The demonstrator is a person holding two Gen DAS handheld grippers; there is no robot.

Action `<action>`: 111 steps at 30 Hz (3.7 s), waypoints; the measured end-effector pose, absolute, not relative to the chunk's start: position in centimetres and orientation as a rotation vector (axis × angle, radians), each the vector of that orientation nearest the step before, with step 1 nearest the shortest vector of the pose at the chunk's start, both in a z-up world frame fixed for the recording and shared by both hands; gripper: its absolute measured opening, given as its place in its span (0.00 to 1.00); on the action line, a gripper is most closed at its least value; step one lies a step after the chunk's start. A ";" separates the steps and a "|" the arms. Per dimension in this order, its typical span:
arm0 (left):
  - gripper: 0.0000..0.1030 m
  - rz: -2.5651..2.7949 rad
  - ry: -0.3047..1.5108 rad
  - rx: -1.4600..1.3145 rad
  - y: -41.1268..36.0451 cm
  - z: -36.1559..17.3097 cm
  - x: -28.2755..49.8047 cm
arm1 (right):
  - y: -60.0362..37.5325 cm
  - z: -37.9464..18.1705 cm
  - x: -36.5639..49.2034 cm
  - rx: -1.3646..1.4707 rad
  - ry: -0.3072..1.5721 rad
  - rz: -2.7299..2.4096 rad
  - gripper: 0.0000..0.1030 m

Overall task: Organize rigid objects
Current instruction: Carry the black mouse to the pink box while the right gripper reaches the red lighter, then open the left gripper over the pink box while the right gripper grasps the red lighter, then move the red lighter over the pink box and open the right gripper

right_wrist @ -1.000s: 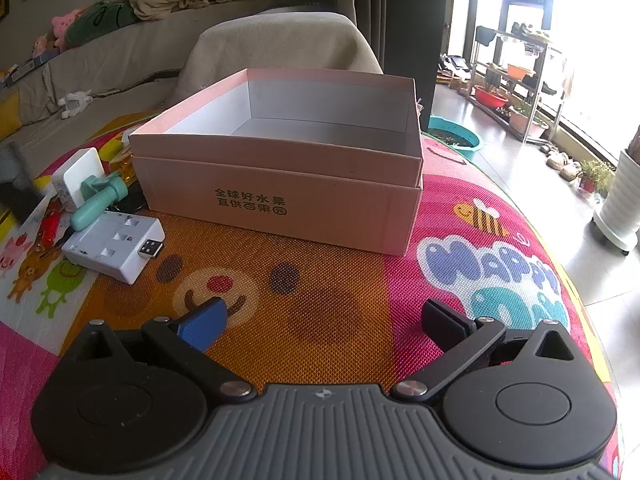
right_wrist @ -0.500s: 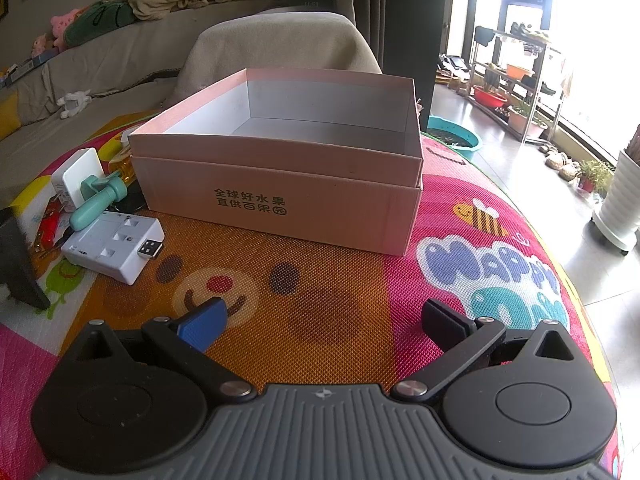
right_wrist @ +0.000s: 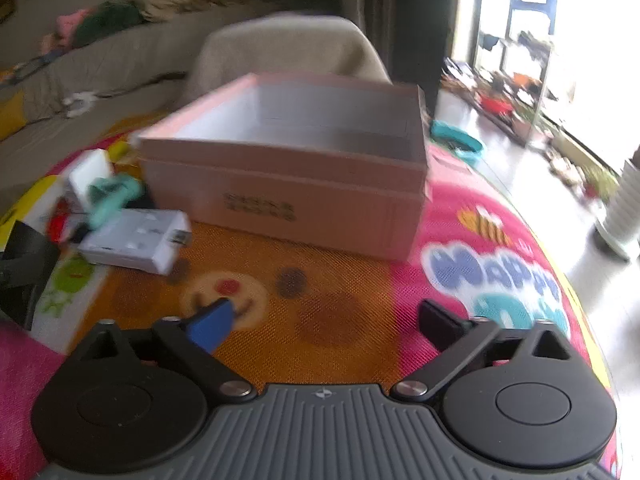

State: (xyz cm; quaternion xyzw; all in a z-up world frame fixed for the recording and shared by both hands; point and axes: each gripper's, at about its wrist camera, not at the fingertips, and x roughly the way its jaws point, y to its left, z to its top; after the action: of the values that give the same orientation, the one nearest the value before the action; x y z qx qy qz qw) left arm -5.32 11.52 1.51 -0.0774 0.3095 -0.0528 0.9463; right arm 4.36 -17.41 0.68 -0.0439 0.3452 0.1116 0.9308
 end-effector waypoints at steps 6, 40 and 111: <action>0.50 0.000 0.618 -0.213 15.4 1.3 -7.2 | -11.5 4.0 3.5 -0.164 0.613 0.487 0.93; 0.50 -0.163 0.617 -0.359 12.8 0.5 -6.8 | -14.2 2.2 -2.8 -0.580 0.631 0.539 0.55; 0.48 -0.156 0.636 -0.191 9.1 1.9 -3.9 | -21.8 11.7 3.2 -0.079 0.298 0.268 0.81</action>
State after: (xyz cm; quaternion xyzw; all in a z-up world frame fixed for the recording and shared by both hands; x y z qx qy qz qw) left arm -3.92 9.14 1.92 -0.0937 0.3119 -0.0764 0.9424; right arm 3.24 -21.84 11.70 -0.0391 0.1482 0.1333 0.9792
